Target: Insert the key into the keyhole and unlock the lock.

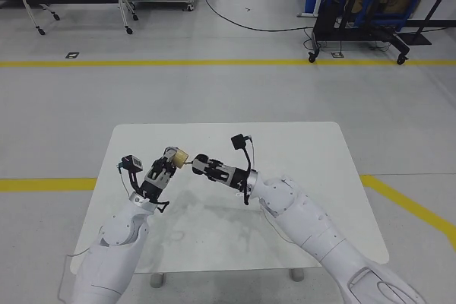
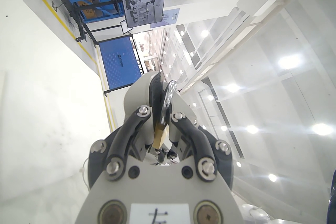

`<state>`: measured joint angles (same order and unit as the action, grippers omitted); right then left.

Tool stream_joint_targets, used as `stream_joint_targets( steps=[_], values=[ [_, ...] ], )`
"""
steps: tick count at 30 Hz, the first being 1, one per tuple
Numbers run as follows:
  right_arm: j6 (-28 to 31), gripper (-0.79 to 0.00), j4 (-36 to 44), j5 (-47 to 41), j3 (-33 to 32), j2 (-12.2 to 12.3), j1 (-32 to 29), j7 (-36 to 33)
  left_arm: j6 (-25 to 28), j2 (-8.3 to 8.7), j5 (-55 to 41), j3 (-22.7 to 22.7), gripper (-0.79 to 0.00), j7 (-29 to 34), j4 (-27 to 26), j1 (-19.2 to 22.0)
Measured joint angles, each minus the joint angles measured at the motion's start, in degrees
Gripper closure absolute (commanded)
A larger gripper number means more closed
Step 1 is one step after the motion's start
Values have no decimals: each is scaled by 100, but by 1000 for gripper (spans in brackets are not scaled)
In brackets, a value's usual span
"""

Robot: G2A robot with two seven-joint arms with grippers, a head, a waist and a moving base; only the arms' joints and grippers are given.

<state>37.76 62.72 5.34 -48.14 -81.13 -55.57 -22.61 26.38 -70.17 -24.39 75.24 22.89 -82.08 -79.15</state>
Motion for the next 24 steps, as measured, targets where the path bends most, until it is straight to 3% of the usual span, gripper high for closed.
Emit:
stream_joint_targets(
  steps=[10,16,24],
  values=[
    [37,0,100,38,-49,-21,-126,189,94,-61,-170,-11,0,-357,-49,-70],
    [-108,0,432,920,-143,-28,-354,1182,-584,-140,-2018,4,0,-49,45,-65],
    [-550,0,987,1796,-282,-13,-739,2089,-442,-259,-2658,-193,0,-131,27,-27]
  ],
)
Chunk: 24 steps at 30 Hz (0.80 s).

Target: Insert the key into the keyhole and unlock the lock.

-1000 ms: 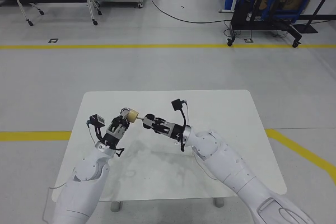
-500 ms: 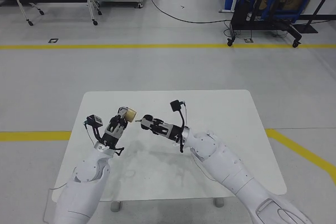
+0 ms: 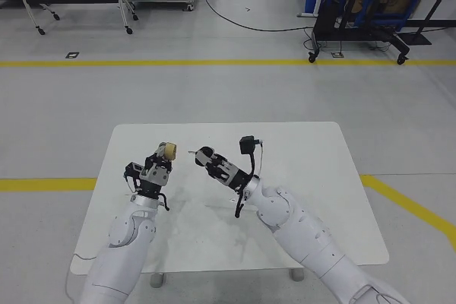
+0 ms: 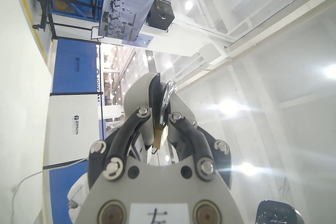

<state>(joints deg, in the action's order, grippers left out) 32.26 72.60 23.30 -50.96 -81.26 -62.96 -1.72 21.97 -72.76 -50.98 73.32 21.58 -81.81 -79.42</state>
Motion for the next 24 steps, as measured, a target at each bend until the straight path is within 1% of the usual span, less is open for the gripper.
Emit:
stream_joint_targets(
  steps=[2,9,11,16,21,24],
  values=[
    [-28,0,15,34,-7,3,-8,6,-81,-17,-302,-54,0,-2,-28,-4],
    [-19,0,9,16,-5,2,-4,-1,-76,-15,-172,-48,0,3,-26,-5],
    [-22,0,21,3,-8,2,-17,2,-12,-19,-89,-35,0,-81,-48,-23],
    [-64,0,128,-140,-91,10,-164,-23,571,-87,275,-161,0,-337,33,-42],
    [-203,0,213,-159,-15,-21,-205,-143,1390,-170,800,-328,0,-501,288,60],
    [-279,0,246,-183,57,-51,-169,-227,1657,-210,1045,-398,0,-587,419,111]
  ],
)
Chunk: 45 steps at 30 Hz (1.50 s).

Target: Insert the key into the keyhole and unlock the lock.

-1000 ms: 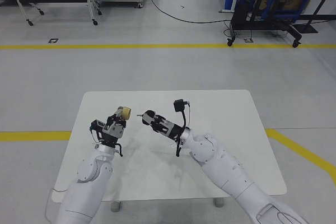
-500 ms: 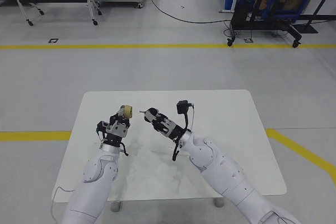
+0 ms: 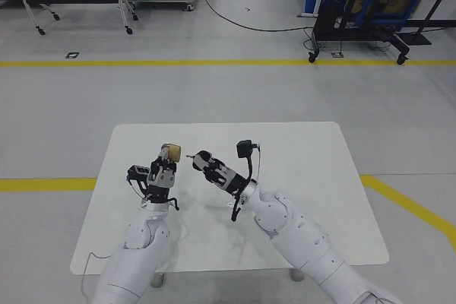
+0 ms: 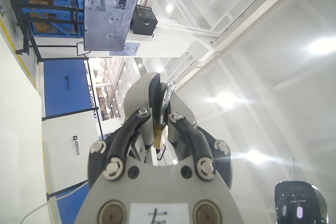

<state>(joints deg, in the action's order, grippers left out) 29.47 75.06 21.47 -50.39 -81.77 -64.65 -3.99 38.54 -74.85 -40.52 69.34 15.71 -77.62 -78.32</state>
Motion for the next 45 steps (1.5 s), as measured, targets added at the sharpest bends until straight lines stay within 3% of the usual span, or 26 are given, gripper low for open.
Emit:
stream_joint_targets(
  steps=[14,36,45],
  values=[
    [-242,0,-49,160,114,-107,102,110,272,-84,144,47,0,-15,115,-7],
    [-391,0,44,449,102,-175,16,129,289,-166,265,178,0,117,148,-53],
    [-641,0,160,868,100,-190,-35,230,560,-194,893,224,0,-16,188,-55]
  ],
)
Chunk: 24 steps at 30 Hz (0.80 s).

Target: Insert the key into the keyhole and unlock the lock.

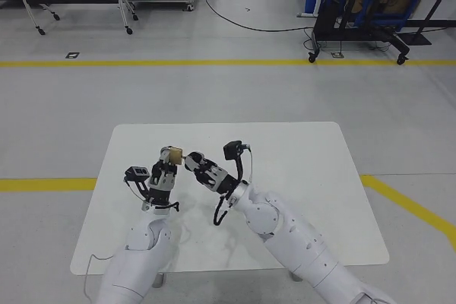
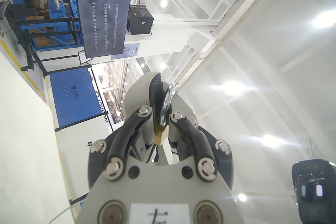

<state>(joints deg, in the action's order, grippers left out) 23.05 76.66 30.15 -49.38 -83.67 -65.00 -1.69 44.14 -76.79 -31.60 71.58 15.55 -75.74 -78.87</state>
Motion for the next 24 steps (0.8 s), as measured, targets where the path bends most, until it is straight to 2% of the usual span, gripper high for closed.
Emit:
stream_joint_targets(
  steps=[8,18,19,20,24],
  values=[
    [-47,0,110,88,-109,15,-56,-107,210,-7,680,91,0,-135,62,19],
    [-8,0,164,-2,-192,31,-100,-432,232,-20,730,90,0,45,76,32],
    [-8,-49,161,-7,-193,29,-99,-437,240,-21,744,93,0,52,80,32],
    [-7,-231,158,-18,-197,27,-99,-439,249,-23,755,97,0,59,82,31],
    [18,-326,160,-51,-230,25,-107,-444,216,-25,738,130,0,55,94,16]
  ],
)
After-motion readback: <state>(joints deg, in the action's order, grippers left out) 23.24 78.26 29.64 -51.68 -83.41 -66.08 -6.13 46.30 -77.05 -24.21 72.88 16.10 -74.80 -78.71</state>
